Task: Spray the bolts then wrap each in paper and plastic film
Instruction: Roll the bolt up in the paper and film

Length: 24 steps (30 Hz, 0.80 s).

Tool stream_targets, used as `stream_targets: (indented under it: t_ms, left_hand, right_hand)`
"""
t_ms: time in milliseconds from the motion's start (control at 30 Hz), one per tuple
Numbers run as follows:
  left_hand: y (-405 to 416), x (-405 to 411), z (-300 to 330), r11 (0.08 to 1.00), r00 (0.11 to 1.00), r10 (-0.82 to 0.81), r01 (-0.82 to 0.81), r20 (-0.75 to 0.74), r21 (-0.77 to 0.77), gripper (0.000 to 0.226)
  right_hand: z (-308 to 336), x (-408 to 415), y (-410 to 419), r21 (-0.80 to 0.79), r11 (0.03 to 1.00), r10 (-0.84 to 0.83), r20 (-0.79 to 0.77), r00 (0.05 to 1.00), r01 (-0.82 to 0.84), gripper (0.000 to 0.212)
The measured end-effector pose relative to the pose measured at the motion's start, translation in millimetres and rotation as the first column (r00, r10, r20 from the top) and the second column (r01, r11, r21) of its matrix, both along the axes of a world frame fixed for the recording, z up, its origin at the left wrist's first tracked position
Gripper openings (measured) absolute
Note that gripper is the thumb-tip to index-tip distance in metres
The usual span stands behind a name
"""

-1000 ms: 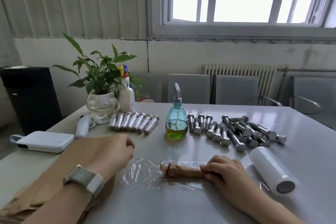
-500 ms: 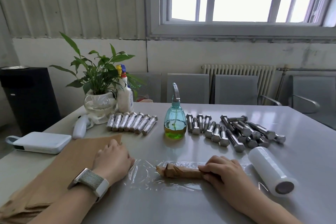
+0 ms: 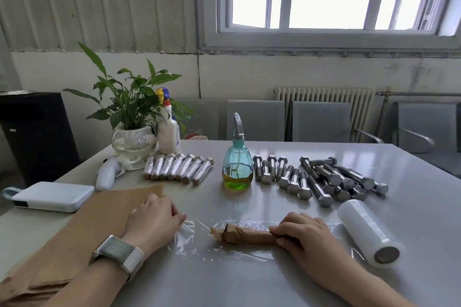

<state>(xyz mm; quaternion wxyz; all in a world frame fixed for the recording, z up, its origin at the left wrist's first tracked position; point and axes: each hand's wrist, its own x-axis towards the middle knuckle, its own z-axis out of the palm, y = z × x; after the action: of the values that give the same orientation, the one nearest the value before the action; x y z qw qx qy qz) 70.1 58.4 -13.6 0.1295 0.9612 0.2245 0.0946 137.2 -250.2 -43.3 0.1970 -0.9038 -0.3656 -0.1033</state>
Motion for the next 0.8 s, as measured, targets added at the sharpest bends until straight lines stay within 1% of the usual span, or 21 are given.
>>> stream_targets:
  t_ms: [67,100,200,233,267,333,367,433,467,500,533,567,633,667,700,800]
  left_hand:
    - [5,0,4,0.988,0.995,-0.042,0.054,0.089,-0.145,0.024]
    - [6,1,6,0.967,0.989,-0.062,0.092,0.133,-0.236,0.023]
    - [0,2,17,0.881,0.96,-0.077,0.192,0.269,-0.433,0.022]
    - [-4,3,21,0.837,0.949,-0.064,0.22,0.309,-0.5,0.022]
    - [-9,5,26,0.768,0.941,-0.045,0.247,0.335,-0.591,0.022]
    - [-22,10,38,0.566,0.939,-0.024,0.296,0.343,-0.77,0.02]
    - [-30,13,44,0.464,0.941,-0.04,0.316,0.336,-0.828,0.019]
    - [-51,19,52,0.279,0.941,-0.102,0.338,0.322,-0.899,0.017]
    - [-62,22,53,0.213,0.941,-0.133,0.335,0.312,-0.918,0.017]
    - [-75,26,51,0.18,0.94,-0.163,0.326,0.299,-0.928,0.017]
    - [-88,31,47,0.188,0.94,-0.189,0.319,0.285,-0.929,0.018]
    - [-101,36,40,0.238,0.939,-0.209,0.32,0.273,-0.917,0.018]
    - [-124,44,23,0.38,0.942,-0.227,0.319,0.247,-0.868,0.016]
    - [-132,46,16,0.418,0.947,-0.231,0.305,0.224,-0.856,0.015]
    - [-137,48,12,0.422,0.95,-0.243,0.285,0.196,-0.861,0.014]
    - [-140,50,11,0.445,0.925,-0.364,0.273,0.106,-0.853,0.007]
  right_hand:
    - [0,0,0,0.004,1.0,0.001,0.002,1.0,-0.001,0.023]
    - [0,0,0,0.007,1.0,0.004,0.0,1.0,-0.004,0.022]
    - [-1,1,-1,0.001,1.0,0.008,-0.004,1.0,-0.008,0.022]
    - [-1,1,-1,-0.006,1.0,0.008,-0.002,1.0,-0.008,0.023]
    - [-1,2,-1,-0.014,1.0,0.009,-0.001,1.0,-0.009,0.023]
    - [0,2,0,-0.008,1.0,0.01,-0.009,1.0,-0.01,0.024]
    - [0,2,0,-0.005,1.0,0.01,-0.011,1.0,-0.01,0.024]
    - [0,3,0,-0.014,1.0,0.012,-0.004,1.0,-0.012,0.024]
    - [0,3,0,-0.014,1.0,0.014,-0.003,1.0,-0.014,0.024]
    - [0,3,0,-0.009,1.0,0.016,-0.004,1.0,-0.016,0.024]
    - [-1,3,0,-0.006,1.0,0.016,-0.002,1.0,-0.016,0.024]
    - [-1,2,0,-0.005,1.0,0.016,0.003,1.0,-0.016,0.024]
    - [-1,2,0,0.002,1.0,0.017,0.01,1.0,-0.017,0.023]
    - [-1,2,0,0.004,1.0,0.017,0.012,1.0,-0.017,0.022]
    - [-1,2,0,-0.001,1.0,0.017,0.013,1.0,-0.017,0.022]
    - [-2,4,1,-0.015,1.0,0.019,0.0,1.0,-0.019,0.021]
